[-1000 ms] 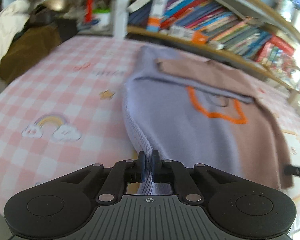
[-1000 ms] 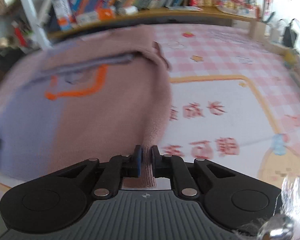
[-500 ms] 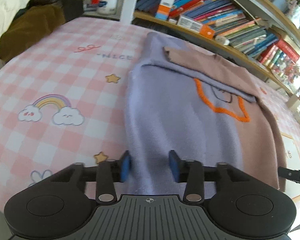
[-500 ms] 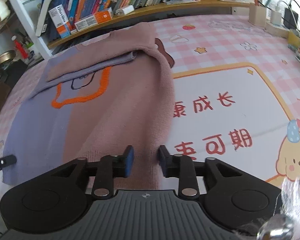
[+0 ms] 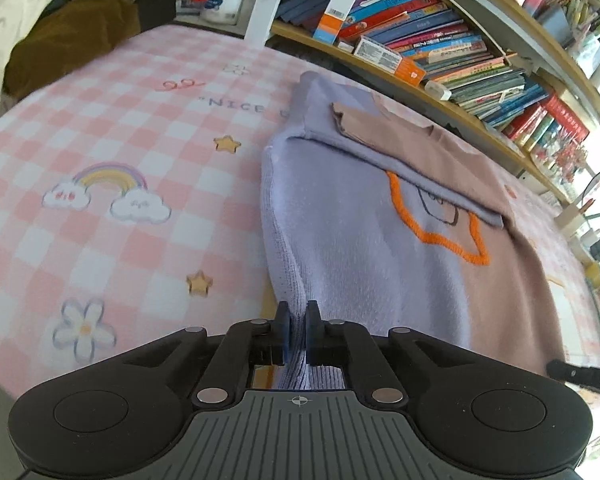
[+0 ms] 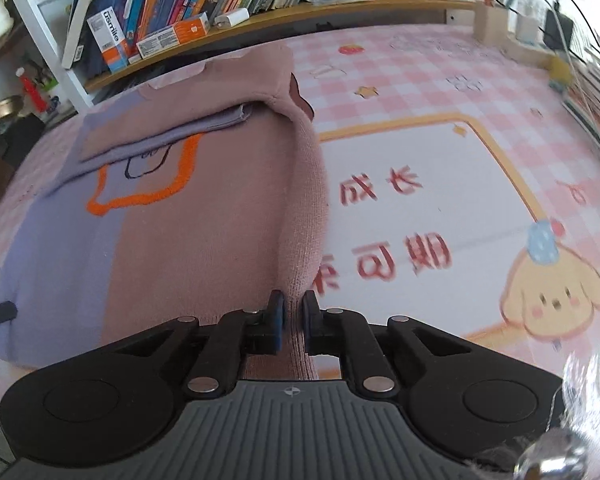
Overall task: Fold clothes
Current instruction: 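Lift the hem with both grippers and fold it up toward the collar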
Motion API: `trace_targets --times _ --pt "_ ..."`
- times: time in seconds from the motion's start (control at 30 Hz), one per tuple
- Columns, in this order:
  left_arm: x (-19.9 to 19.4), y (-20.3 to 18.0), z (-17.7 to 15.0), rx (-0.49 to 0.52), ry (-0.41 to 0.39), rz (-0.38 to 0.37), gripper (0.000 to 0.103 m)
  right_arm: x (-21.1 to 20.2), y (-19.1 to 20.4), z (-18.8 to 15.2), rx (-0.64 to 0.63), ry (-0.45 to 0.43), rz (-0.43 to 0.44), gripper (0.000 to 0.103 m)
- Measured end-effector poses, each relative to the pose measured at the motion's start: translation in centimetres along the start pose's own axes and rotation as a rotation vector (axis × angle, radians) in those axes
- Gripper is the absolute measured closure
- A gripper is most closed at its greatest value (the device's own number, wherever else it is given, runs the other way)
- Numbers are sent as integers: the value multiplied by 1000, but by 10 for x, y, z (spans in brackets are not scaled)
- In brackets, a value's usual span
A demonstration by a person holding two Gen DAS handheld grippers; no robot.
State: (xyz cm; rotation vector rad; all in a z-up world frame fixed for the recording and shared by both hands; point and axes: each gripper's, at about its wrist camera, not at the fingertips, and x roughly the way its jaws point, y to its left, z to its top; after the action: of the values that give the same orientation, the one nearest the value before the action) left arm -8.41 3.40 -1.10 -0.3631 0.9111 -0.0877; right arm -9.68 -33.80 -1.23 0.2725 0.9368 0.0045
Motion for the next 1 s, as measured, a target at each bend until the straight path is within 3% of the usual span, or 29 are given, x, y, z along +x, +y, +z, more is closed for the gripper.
trace_targets --times 0.33,0.7,0.83,1.0 --pt "-45 -3 -44 -73 38 5 98 -47 -17 -41 -35 85 66 94" --pt "-74 -3 -87 -133 59 19 98 -68 -36 -73 -85 206 88 95" --pt "-85 -6 -72 -192 -26 -47 98 -85 -47 -58 -5 134 200 95" --pt "-88 -13 -33 -245 -185 -114 99 -112 -49 -16 47 -92 279 95"
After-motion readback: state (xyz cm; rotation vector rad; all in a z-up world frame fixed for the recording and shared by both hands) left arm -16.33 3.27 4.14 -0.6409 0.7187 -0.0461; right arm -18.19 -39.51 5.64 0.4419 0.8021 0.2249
